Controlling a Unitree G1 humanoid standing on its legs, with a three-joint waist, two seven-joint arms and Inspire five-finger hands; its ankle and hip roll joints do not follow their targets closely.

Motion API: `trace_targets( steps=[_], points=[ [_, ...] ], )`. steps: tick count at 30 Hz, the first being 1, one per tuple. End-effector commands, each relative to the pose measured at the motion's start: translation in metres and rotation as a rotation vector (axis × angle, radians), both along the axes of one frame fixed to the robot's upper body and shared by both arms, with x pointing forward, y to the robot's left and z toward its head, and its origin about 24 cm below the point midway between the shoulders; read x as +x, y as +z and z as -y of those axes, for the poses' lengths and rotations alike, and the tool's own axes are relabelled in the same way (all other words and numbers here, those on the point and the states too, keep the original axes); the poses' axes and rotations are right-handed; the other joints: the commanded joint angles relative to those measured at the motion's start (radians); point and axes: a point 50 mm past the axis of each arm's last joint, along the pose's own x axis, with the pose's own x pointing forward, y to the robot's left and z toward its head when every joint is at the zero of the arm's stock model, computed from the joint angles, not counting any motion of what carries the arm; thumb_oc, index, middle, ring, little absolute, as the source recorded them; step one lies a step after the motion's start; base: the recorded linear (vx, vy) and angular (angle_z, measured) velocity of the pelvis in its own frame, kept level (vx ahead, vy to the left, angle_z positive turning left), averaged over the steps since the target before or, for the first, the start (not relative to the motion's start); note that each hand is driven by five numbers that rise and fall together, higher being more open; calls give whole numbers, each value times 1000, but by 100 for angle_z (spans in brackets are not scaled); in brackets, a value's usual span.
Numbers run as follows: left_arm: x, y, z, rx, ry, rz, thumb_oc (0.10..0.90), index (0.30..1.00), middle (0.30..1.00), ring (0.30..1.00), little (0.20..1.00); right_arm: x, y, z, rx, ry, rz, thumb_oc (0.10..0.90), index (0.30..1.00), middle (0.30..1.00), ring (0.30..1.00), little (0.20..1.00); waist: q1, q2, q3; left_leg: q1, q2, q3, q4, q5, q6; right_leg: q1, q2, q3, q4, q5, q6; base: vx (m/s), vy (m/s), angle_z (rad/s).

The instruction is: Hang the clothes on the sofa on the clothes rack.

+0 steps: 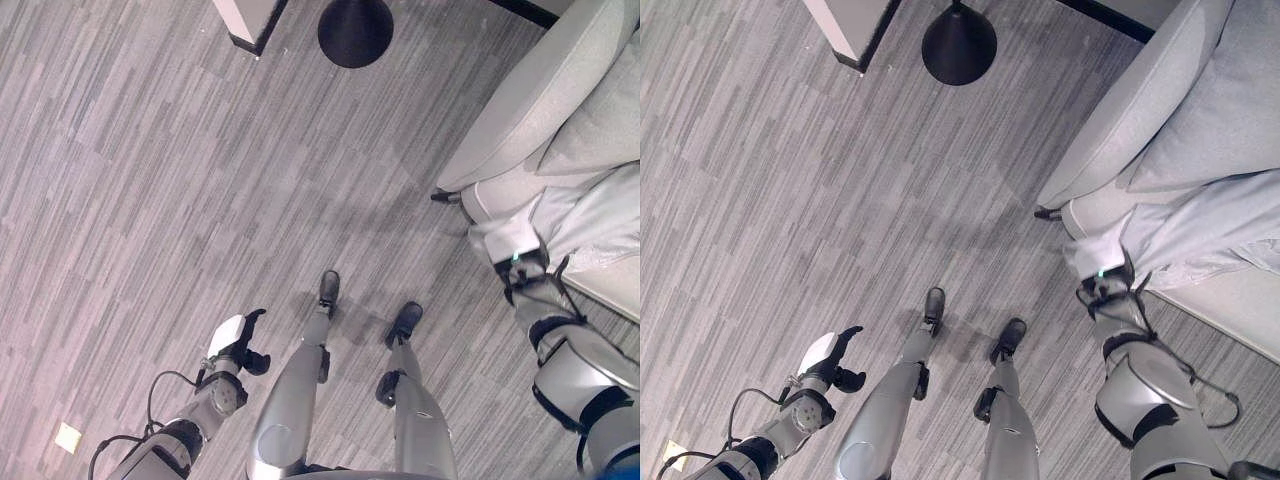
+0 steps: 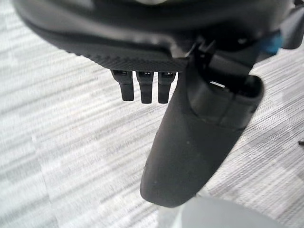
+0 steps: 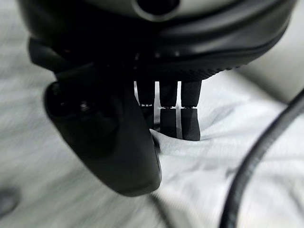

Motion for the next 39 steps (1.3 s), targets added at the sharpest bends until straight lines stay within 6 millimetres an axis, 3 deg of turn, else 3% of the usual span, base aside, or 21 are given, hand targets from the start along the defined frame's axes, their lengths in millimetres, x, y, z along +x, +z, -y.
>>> trace_targets(
  steps=[1,8,9,11,12,13,14,15,18,21,22,23,25,26,28,30,31,34,38,39],
  points=[
    [24,19,-1,71,-49,101,800,900,900,900,900,13,58,28,-88,-70,183,400,300,300,300,300,5,4,69,55,16,-51,1,-134,-39,95,0,6,8,-96,1,0,0,0],
    [8,4,2,91,-51,49,800,900,900,900,900,13,89,40,55,-103,477,400,300,300,300,300,-10,-1,39,101,22,-37,1,-149,-36,135,1,21,8,-105,1,1,8,-5],
    [3,0,3,80,-36,35,800,900,900,900,900,14,108,46,153,-124,635,400,300,300,300,300,-17,-4,24,122,25,-31,1,-155,-35,153,2,24,8,-111,0,0,-8,-15],
    [-3,-4,2,53,11,25,800,900,900,900,900,17,127,45,391,-158,864,400,300,300,300,300,-25,-11,9,146,28,-28,1,-164,-34,176,5,31,8,-119,-3,0,-38,-12],
    [-11,-13,-1,39,85,-18,800,900,900,900,900,25,140,26,854,-156,1205,400,300,300,300,300,-39,-21,-18,183,34,-21,1,-177,-30,208,9,40,8,-131,-8,-11,-81,-11],
    [-13,-15,1,36,92,-25,800,900,900,900,900,28,142,11,1092,-138,1365,400,300,300,300,300,-44,-23,-34,207,38,-17,1,-187,-26,229,12,48,8,-139,-13,-19,-69,-14],
    [-13,-15,1,38,91,-25,800,900,900,900,900,27,142,12,1092,-140,1365,400,300,300,300,300,-44,-25,-37,204,37,-19,1,-185,-25,226,11,47,8,-138,-13,-19,-77,-19],
    [-14,-15,5,36,79,-24,800,900,900,900,900,28,145,-2,1319,-118,1503,400,300,300,300,300,-51,-24,-56,227,42,-17,1,-193,-22,248,14,51,8,-147,-19,-1,-70,-15],
    [-18,-16,10,47,24,-26,800,900,900,900,900,24,152,-27,1663,-18,1639,400,300,300,300,300,-56,-28,-87,272,48,-14,1,-207,-19,294,16,55,8,-162,-24,-8,-73,-7],
    [-21,-17,11,64,-24,-33,800,900,900,900,900,18,161,-39,1800,82,1677,400,300,300,300,300,-59,-29,-114,307,51,-10,1,-217,-16,328,19,58,8,-175,-26,14,-46,-3],
    [-24,-17,9,73,-46,-39,800,900,900,900,900,13,178,-48,1888,219,1702,400,300,300,300,300,-59,-32,-145,333,54,-7,1,-221,-15,355,21,56,8,-183,-28,5,-40,-4],
    [-25,-18,9,75,-46,-41,800,900,900,900,900,12,177,-48,1888,216,1701,400,300,300,300,300,-58,-33,-144,337,55,-6,1,-222,-16,359,21,55,8,-184,-28,14,-55,-3],
    [-27,-15,6,82,-79,-30,800,900,900,900,900,5,195,-50,1950,333,1741,400,300,300,300,300,-54,-40,-180,371,55,-6,1,-232,-16,394,23,54,8,-195,-29,30,-41,-1],
    [-27,-11,2,87,-96,-14,800,900,900,900,900,-6,223,-53,1934,501,1770,400,300,300,300,300,-51,-47,-218,401,56,-6,1,-239,-17,423,25,53,8,-205,-29,43,-42,0],
    [-29,-7,-3,80,-96,-4,800,900,900,900,900,-14,240,-55,1849,599,1776,400,300,300,300,300,-44,-55,-254,434,56,-6,1,-248,-17,457,26,48,8,-214,-32,34,-30,1],
    [-24,4,0,16,-103,53,800,900,900,900,900,-21,269,-46,1574,669,1800,400,300,300,300,300,-28,-69,-308,466,56,-15,1,-256,-19,496,27,36,8,-228,-37,32,-11,6],
    [-24,5,0,13,-101,52,800,900,900,900,900,-21,269,-47,1570,670,1800,400,300,300,300,300,-29,-67,-306,468,56,-15,1,-257,-19,498,27,36,8,-229,-37,20,-1,14],
    [-14,22,3,-230,47,118,800,900,900,900,900,-33,318,-52,1233,782,1814,400,300,300,300,300,-10,-95,-376,508,57,-30,1,-264,-21,545,27,17,8,-241,-41,-4,5,9],
    [-7,35,5,-293,55,171,800,900,900,900,900,-42,350,-59,1075,848,1839,400,300,300,300,300,-4,-111,-401,523,58,-33,1,-269,-22,565,27,12,8,-246,-43,-9,7,9],
    [-4,42,6,-304,43,200,800,900,900,900,900,-49,371,-64,968,886,1859,400,300,300,300,300,-1,-122,-416,531,59,-36,1,-272,-23,575,27,9,8,-248,-43,-40,21,2]
  ],
)
